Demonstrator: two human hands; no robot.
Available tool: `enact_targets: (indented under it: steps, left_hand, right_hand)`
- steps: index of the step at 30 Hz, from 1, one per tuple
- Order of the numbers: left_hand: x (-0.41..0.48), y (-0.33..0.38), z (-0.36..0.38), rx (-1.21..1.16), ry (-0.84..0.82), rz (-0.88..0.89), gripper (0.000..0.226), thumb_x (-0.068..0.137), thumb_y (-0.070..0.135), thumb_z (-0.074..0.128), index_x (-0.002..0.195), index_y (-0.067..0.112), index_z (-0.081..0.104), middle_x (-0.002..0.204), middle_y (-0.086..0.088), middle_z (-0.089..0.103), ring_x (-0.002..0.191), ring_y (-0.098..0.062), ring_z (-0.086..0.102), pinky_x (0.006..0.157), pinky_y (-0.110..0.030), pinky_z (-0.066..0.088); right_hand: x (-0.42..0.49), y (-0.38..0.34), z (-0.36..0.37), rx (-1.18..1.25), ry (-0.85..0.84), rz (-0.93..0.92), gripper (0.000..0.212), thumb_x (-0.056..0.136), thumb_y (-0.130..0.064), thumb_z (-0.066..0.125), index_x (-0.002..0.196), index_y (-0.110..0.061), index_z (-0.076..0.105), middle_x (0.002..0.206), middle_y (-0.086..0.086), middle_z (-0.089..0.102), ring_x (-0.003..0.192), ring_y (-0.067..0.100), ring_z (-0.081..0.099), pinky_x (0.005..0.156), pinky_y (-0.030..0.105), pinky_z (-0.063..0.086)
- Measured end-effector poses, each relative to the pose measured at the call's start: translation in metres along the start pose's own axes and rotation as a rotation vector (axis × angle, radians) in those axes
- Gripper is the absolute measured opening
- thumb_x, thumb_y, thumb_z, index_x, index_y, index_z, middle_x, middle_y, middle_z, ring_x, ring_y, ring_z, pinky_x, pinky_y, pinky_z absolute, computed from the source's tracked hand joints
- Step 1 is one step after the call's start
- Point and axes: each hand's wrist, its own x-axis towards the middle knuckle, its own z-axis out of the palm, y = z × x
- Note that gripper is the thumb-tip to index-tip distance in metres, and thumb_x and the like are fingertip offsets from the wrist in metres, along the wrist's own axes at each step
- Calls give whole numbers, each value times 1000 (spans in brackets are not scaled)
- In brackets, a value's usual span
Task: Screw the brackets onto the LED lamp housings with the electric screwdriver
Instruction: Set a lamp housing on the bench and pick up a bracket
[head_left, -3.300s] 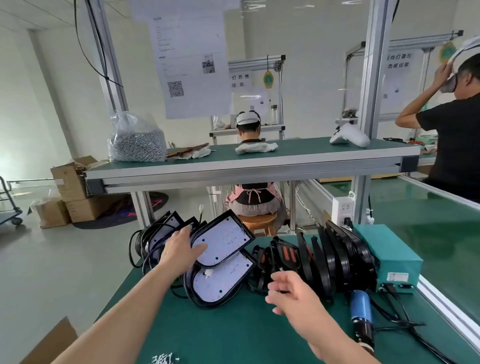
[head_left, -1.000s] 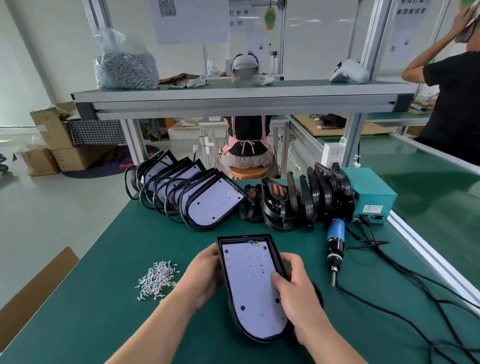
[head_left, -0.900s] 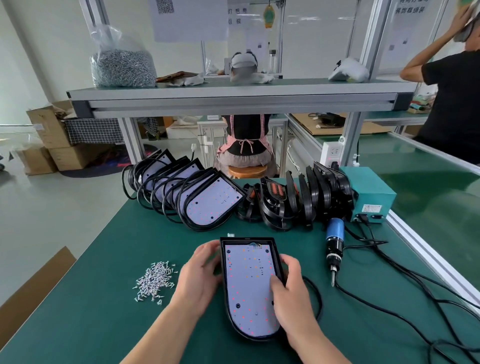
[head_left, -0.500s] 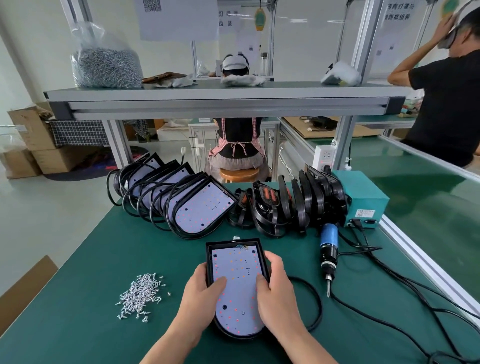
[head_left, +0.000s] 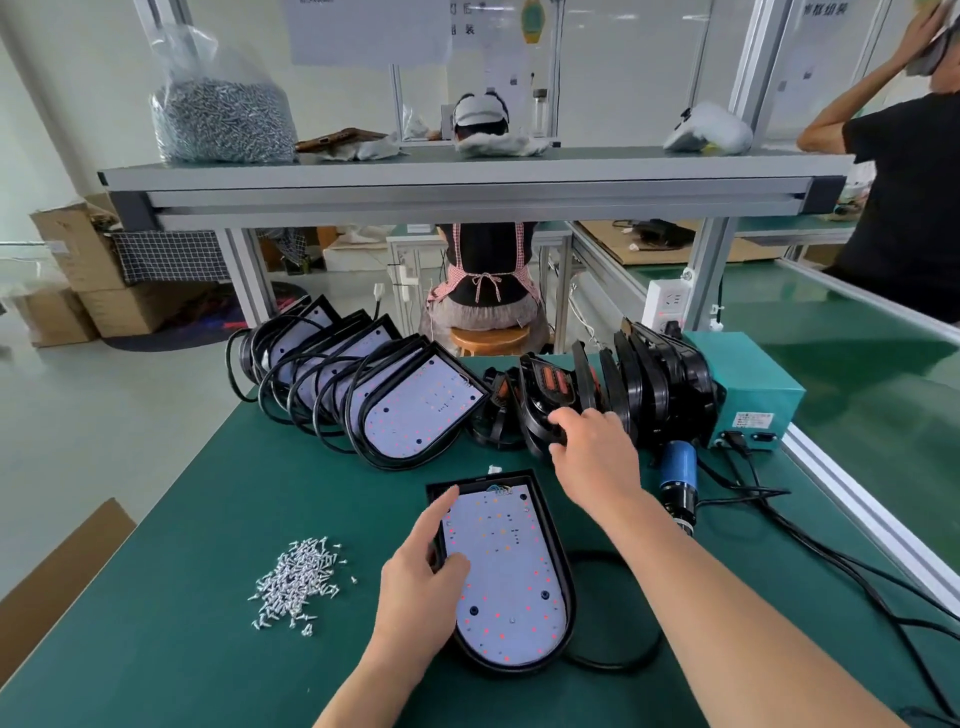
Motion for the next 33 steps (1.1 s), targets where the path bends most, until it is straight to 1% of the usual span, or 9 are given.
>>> enact_targets:
  steps: [3, 6, 12, 16, 18, 21, 24, 29, 33]
  left_hand:
    - [0, 1, 1, 47, 0, -9, 56, 83, -1, 52, 105, 47, 69, 51, 17, 46, 49, -7, 33, 46, -13, 32]
    - [0, 2, 0, 40, -27, -8, 56, 83, -1, 51, 97, 50, 72, 51, 17, 47, 49, -8, 32, 46, -12, 31]
    - [0, 1, -2, 37, -67, -12, 57, 84, 0, 51, 97, 52, 72, 46, 14, 42, 47, -13, 27, 43, -16, 27]
    - [-1, -3, -2, 24, -69, 2, 51, 84, 6, 53, 97, 52, 72, 52, 14, 37, 52, -14, 27, 45, -20, 26]
    - [-2, -4, -2, 3, -81, 21, 36, 82, 22, 55, 98, 49, 73, 60, 14, 46, 57, -13, 35, 52, -19, 30]
    - [-4, -2, -2, -44, -104, 60, 25, 86, 41, 53, 98, 40, 75, 93, 21, 72, 85, -1, 62, 78, -17, 41]
    - [-6, 1, -2, -34, -110, 77, 28, 96, 47, 49, 104, 42, 75, 113, 28, 70, 114, 13, 56, 93, -15, 37]
    - [-4, 0, 0, -80, -87, 56, 31, 102, 56, 41, 117, 53, 67, 124, 34, 63, 125, 12, 51, 107, -21, 35]
    - [-3, -1, 1, -159, -86, 61, 52, 85, 79, 38, 124, 56, 62, 131, 29, 62, 128, 9, 51, 114, -28, 35]
  right_hand:
    - [2, 3, 7, 54, -9, 22, 34, 100, -25, 62, 134, -24, 61, 111, 4, 64, 106, 27, 59, 73, 33, 43]
    - [-1, 6, 9, 149, 54, 1, 24, 99, -25, 63, 122, -22, 68, 101, 3, 63, 95, 25, 62, 69, 31, 39]
    - [-12, 8, 0, 435, 209, -4, 17, 98, -23, 66, 112, -15, 70, 89, 0, 62, 72, 12, 55, 74, 33, 46]
    - [-19, 8, -15, 720, 228, 56, 11, 97, -24, 66, 108, -22, 68, 88, -2, 65, 78, 15, 58, 80, 35, 50]
    - [-22, 7, -22, 794, 216, 55, 10, 97, -26, 66, 107, -28, 66, 84, -6, 62, 76, 12, 55, 77, 34, 50]
    - [-32, 5, -31, 779, 228, -10, 10, 96, -24, 68, 106, -26, 67, 84, -6, 61, 73, 7, 52, 72, 23, 45]
    - [-56, -1, -39, 641, 297, -147, 11, 94, -17, 72, 104, -18, 70, 84, -7, 59, 72, 5, 53, 71, 12, 40]
    - [-111, -12, -42, 465, 261, -294, 9, 94, -16, 72, 102, -14, 70, 88, -1, 55, 76, 17, 54, 71, 31, 47]
    - [-154, -15, -42, 354, 156, -396, 10, 93, -22, 71, 102, -19, 70, 89, -4, 52, 81, 16, 53, 71, 31, 47]
